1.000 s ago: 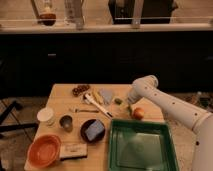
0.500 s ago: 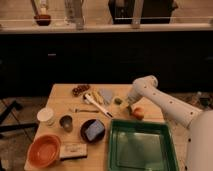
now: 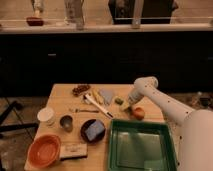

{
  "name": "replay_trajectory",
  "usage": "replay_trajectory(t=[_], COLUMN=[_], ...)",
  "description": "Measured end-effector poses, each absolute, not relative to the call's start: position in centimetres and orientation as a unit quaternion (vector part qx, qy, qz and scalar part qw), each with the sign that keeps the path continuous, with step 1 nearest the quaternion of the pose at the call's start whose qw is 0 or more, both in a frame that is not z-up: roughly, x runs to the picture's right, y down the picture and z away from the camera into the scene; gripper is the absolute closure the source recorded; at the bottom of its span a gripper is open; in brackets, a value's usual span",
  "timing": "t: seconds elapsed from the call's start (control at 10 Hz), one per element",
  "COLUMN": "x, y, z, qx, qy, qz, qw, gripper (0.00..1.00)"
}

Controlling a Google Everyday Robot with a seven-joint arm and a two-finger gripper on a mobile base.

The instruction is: Place pepper in tray

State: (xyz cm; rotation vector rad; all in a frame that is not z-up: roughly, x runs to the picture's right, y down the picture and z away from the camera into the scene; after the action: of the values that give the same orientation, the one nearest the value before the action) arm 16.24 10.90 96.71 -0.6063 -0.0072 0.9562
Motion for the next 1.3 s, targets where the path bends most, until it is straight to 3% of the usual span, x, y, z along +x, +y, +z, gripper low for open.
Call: replay_trajectory(t=[0.1, 0.3, 0.9, 1.3], x=[16.31, 16.39, 17.18, 17.04], y=[10.94, 10.99, 10.71, 10.97], z=[96.7, 96.69, 96.11, 95.77], qx=[-0.287, -0.288, -0.286, -0.29], qy=[-0.003, -0.001, 0.002, 0.003], qz=[0.453, 0.454, 0.456, 0.453], qw=[0.844, 0.844, 0.843, 0.843], gripper=[0.2, 0.34, 0.95, 1.0])
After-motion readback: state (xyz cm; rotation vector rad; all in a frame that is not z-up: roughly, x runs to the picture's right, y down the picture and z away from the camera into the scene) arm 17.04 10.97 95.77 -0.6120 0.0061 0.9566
